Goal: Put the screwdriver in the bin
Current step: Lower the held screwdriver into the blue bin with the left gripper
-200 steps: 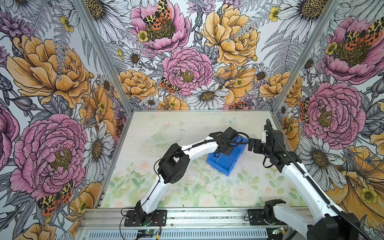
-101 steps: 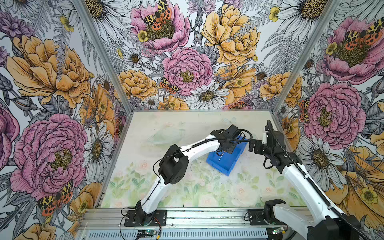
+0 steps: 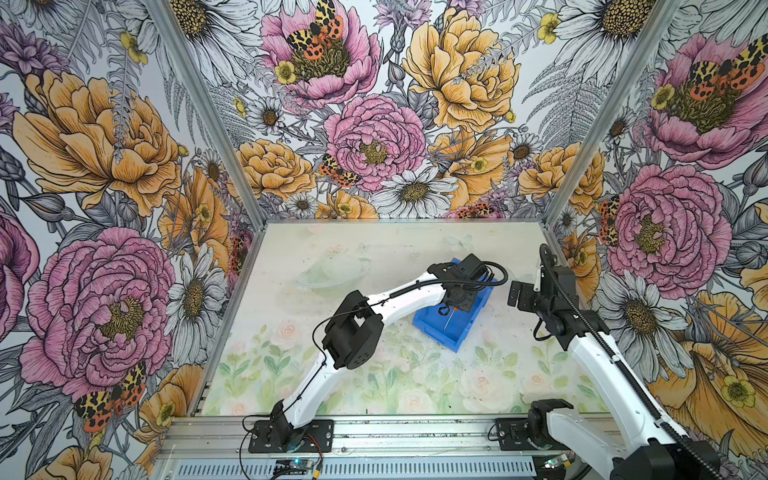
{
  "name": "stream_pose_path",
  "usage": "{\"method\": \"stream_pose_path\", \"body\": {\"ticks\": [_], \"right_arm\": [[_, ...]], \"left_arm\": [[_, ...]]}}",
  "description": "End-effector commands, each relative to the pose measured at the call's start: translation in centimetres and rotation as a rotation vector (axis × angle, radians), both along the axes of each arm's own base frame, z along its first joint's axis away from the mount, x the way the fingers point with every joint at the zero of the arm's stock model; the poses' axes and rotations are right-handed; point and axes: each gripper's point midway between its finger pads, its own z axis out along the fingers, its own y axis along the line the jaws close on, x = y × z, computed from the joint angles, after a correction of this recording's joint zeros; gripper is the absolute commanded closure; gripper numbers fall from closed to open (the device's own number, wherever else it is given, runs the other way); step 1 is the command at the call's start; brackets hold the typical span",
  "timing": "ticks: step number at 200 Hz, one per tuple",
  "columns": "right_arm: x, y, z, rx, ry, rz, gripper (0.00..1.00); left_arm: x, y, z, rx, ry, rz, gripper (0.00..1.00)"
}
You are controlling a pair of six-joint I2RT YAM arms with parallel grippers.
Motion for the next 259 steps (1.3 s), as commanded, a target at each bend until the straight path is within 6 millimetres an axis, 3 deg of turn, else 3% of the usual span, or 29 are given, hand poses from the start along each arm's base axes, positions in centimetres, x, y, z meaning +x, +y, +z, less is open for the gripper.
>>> {"method": "stream_pose_path", "body": {"ticks": [1, 61, 160, 221, 259], "right_arm": [[-0.6, -0.9, -0.1, -0.045, 0.001, -0.017, 0.0], [-0.9, -0.7, -0.4, -0.029, 0.001, -0.017, 0.01], [-0.7, -0.4, -0.1, -0.014, -0.006, -0.014, 0.01], [-0.8, -0.2, 0.0, -0.009, -0.013, -0.009, 0.0], [-1.0, -0.1, 0.3, -0.002, -0.029, -0.009, 0.01]], "left_arm": [[-0.2, -0.8, -0.4, -0.026, 0.033, 0.003, 1.0], [0.3, -0.6, -3.4, 0.01, 0.058, 0.03, 1.0], [1.2, 0.2, -4.8, 0.042, 0.05, 0.06, 0.94], [1.4, 0.3, -3.6, 0.029, 0.038, 0.062, 0.68], [1.8, 0.1, -1.9, 0.005, 0.014, 0.064, 0.56]]}}
